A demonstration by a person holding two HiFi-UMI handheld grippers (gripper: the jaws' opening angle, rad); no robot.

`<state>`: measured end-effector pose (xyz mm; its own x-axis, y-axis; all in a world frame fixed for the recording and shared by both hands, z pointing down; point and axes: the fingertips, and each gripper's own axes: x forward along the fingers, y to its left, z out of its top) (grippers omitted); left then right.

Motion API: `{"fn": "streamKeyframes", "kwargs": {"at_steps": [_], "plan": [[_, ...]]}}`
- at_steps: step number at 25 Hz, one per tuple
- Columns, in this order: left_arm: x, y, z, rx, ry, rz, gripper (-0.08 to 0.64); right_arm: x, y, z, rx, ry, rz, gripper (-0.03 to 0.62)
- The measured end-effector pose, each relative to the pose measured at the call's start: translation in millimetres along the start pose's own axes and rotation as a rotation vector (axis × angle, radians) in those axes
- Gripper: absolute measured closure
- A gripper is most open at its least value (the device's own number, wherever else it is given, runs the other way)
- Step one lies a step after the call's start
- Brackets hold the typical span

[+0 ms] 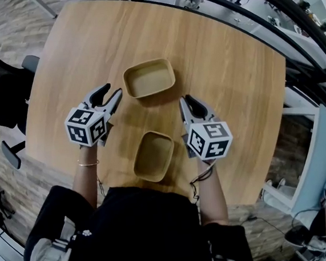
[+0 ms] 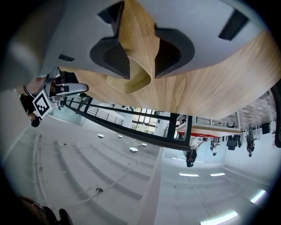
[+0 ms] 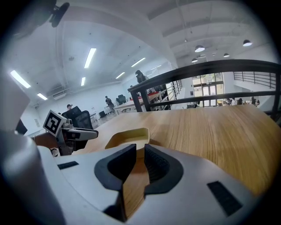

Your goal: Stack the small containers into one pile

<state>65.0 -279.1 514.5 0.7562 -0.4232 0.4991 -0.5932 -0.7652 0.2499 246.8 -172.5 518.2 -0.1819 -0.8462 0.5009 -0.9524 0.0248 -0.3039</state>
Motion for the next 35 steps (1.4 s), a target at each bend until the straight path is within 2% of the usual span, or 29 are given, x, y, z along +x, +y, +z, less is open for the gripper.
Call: {"fn": "streamKeyframes", "kwargs": {"at_steps": [5, 8, 12, 16, 35], "plan": [[12, -2, -3, 0.003, 0.017, -0.014, 0.386, 4, -5, -3, 0.008, 0.002, 0.001, 0.544], [17, 1, 0, 0.004, 0.021, -0.016, 0.380, 9, -4, -3, 0.012, 0.013, 0.005, 0.501], [23, 6, 4, 0.016, 0.030, -0.012, 0.374, 15, -7, 0, 0.029, 0.012, -0.001, 0.499], [29, 7, 6, 0.013, 0.035, -0.014, 0.370, 24, -8, 0, 0.042, 0.022, 0.014, 0.465], [62, 7, -9, -0.014, 0.074, -0.057, 0.366, 63, -14, -8, 0.127, 0.049, 0.050, 0.449]]}}
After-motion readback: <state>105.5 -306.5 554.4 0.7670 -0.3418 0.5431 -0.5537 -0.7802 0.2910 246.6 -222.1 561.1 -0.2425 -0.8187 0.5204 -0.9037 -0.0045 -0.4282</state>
